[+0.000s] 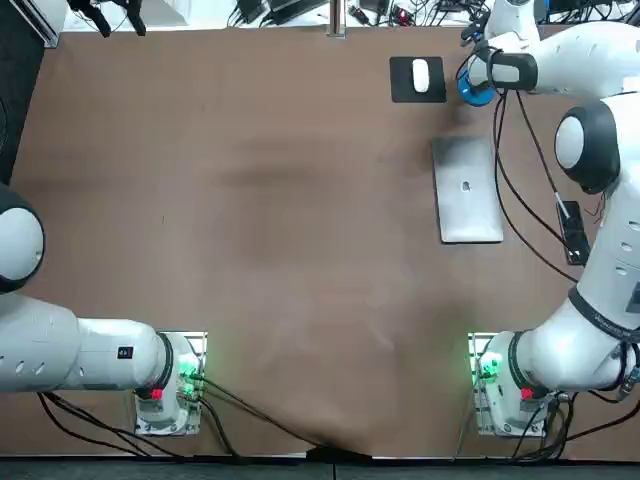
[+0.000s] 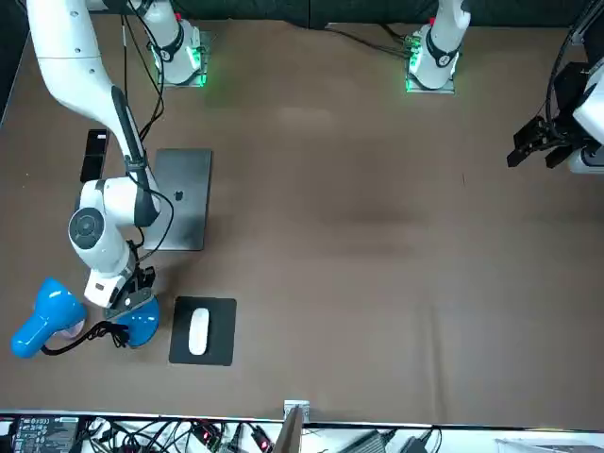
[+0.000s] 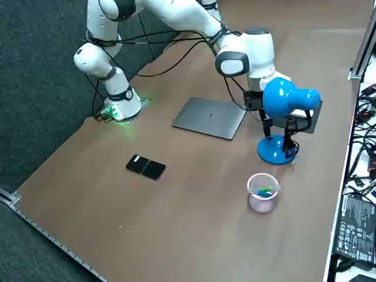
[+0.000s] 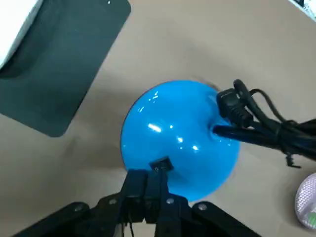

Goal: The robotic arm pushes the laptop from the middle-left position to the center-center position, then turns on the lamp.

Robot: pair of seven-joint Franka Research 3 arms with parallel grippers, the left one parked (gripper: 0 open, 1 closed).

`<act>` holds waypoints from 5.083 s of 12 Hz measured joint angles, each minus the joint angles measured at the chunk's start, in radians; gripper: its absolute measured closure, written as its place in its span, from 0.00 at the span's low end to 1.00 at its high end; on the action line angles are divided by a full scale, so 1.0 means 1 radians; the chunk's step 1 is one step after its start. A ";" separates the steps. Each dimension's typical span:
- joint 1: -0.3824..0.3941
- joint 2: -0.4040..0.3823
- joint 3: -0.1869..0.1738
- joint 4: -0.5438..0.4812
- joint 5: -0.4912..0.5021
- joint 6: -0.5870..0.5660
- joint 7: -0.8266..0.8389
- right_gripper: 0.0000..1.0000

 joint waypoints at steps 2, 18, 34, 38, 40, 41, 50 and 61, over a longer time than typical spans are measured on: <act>0.000 0.002 0.000 0.006 0.000 0.000 0.000 0.98; -0.007 0.028 0.000 0.020 0.000 0.019 0.000 0.98; 0.016 -0.014 0.027 0.093 -0.001 -0.113 0.002 0.98; 0.030 -0.093 0.050 0.097 0.000 -0.249 0.003 0.96; 0.030 -0.150 0.072 0.102 0.001 -0.331 0.003 0.91; 0.030 -0.183 0.084 0.105 0.006 -0.374 0.004 0.81; 0.006 -0.514 0.093 0.109 0.118 -0.786 0.099 0.00; -0.052 -0.821 0.032 -0.114 0.175 -0.902 0.184 0.00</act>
